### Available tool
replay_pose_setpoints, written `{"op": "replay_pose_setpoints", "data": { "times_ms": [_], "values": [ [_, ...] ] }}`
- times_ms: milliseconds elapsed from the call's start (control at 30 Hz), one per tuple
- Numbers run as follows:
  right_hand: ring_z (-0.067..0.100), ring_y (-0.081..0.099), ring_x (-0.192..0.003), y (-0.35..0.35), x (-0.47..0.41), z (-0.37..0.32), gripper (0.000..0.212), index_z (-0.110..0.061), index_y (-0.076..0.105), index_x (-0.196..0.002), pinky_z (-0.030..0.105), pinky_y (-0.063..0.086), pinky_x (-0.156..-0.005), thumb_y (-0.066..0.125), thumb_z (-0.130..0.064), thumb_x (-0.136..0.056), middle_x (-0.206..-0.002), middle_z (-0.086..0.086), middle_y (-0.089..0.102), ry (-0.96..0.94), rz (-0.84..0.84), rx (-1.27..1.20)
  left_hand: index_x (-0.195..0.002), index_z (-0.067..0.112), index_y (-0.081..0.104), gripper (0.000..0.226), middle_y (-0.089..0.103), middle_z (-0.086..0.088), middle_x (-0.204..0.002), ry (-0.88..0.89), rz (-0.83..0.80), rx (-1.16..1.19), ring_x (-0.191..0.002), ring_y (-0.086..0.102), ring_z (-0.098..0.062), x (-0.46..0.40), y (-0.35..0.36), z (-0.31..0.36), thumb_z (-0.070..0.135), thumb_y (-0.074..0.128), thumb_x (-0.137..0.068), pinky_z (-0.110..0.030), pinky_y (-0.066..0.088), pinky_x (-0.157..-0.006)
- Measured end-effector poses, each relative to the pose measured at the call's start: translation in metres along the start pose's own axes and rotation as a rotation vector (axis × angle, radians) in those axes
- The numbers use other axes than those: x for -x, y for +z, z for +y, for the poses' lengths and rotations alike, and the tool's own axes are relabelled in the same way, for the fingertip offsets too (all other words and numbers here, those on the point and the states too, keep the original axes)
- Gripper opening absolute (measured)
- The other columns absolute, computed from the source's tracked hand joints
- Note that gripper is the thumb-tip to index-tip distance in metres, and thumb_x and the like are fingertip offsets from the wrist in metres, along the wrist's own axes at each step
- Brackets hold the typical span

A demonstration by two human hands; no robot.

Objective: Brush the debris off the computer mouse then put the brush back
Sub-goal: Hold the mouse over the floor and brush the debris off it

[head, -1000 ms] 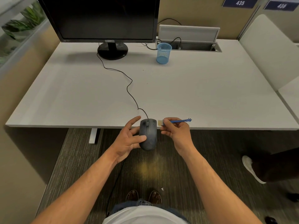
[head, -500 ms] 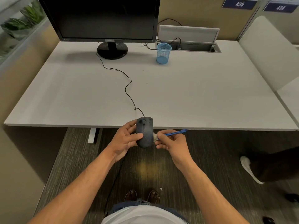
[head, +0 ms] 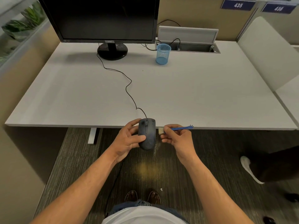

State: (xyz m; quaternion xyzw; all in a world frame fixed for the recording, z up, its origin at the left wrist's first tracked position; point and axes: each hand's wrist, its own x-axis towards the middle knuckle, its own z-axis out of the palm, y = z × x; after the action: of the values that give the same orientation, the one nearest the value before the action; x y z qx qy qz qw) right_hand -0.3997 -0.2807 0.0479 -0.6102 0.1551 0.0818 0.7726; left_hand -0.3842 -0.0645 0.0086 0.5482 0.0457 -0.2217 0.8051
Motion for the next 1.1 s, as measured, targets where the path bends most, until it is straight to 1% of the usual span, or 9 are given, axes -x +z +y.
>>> {"op": "replay_pose_setpoints", "data": {
  "times_ms": [167,267,367,467,600,800,1100],
  "values": [
    [0.023,0.072,-0.078,0.005,0.003,0.003,0.014,-0.003,0.070,-0.105,0.029,0.061,-0.072,0.069,-0.010,-0.094,-0.086,0.012,0.075,0.021,-0.065,0.043,-0.139,0.027,0.052,0.074,0.064,-0.004,-0.134,0.022,0.009,-0.008,-0.120,0.064,-0.026,0.002,-0.001,0.002,0.008,0.081,-0.074,-0.047,0.058,-0.088],
    [0.023,0.071,-0.077,0.005,0.010,0.009,0.013,-0.001,0.071,-0.104,0.028,0.061,-0.071,0.069,-0.009,-0.094,-0.086,0.013,0.075,0.022,-0.108,0.036,-0.140,0.025,0.051,0.075,0.063,-0.005,-0.135,0.028,0.026,-0.001,-0.121,0.063,-0.026,0.004,-0.004,0.004,0.008,0.081,-0.073,-0.048,0.057,-0.089],
    [0.024,0.071,-0.080,0.004,0.017,0.015,0.017,0.000,0.071,-0.108,0.028,0.061,-0.072,0.069,-0.008,-0.093,-0.091,0.016,0.075,0.036,-0.145,0.041,-0.140,0.024,0.051,0.079,0.064,-0.006,-0.134,0.029,0.042,0.007,-0.120,0.063,-0.026,0.006,-0.005,0.006,0.012,0.083,-0.069,-0.048,0.058,-0.087],
    [0.025,0.072,-0.081,0.003,0.022,0.019,0.019,0.001,0.070,-0.109,0.029,0.061,-0.072,0.069,-0.008,-0.093,-0.093,0.018,0.075,0.045,-0.148,0.040,-0.140,0.023,0.051,0.077,0.065,-0.006,-0.131,0.035,0.059,0.008,-0.118,0.064,-0.026,0.007,-0.003,0.006,0.011,0.083,-0.071,-0.048,0.058,-0.086],
    [0.025,0.072,-0.079,0.002,0.026,0.024,0.016,0.000,0.071,-0.107,0.028,0.061,-0.071,0.070,-0.007,-0.093,-0.091,0.018,0.076,0.040,-0.135,0.044,-0.139,0.023,0.051,0.070,0.068,-0.003,-0.127,0.042,0.066,0.019,-0.116,0.066,-0.025,0.006,-0.001,0.005,0.005,0.076,-0.076,-0.048,0.059,-0.085],
    [0.025,0.073,-0.080,0.003,0.027,0.027,0.015,-0.002,0.072,-0.106,0.030,0.062,-0.072,0.070,-0.007,-0.092,-0.091,0.017,0.076,0.035,-0.141,0.054,-0.138,0.023,0.052,0.071,0.068,-0.004,-0.126,0.041,0.093,0.032,-0.114,0.067,-0.024,0.005,0.001,0.008,0.006,0.076,-0.074,-0.043,0.059,-0.080],
    [0.026,0.073,-0.081,0.012,0.031,0.040,0.017,-0.002,0.071,-0.107,0.031,0.062,-0.073,0.072,-0.009,-0.091,-0.094,0.018,0.076,0.067,-0.143,0.014,-0.137,0.024,0.052,0.070,0.066,-0.005,-0.129,0.036,0.115,0.057,-0.117,0.066,-0.026,0.005,0.002,0.009,0.008,0.076,-0.073,-0.041,0.060,-0.079]
  ]
}}
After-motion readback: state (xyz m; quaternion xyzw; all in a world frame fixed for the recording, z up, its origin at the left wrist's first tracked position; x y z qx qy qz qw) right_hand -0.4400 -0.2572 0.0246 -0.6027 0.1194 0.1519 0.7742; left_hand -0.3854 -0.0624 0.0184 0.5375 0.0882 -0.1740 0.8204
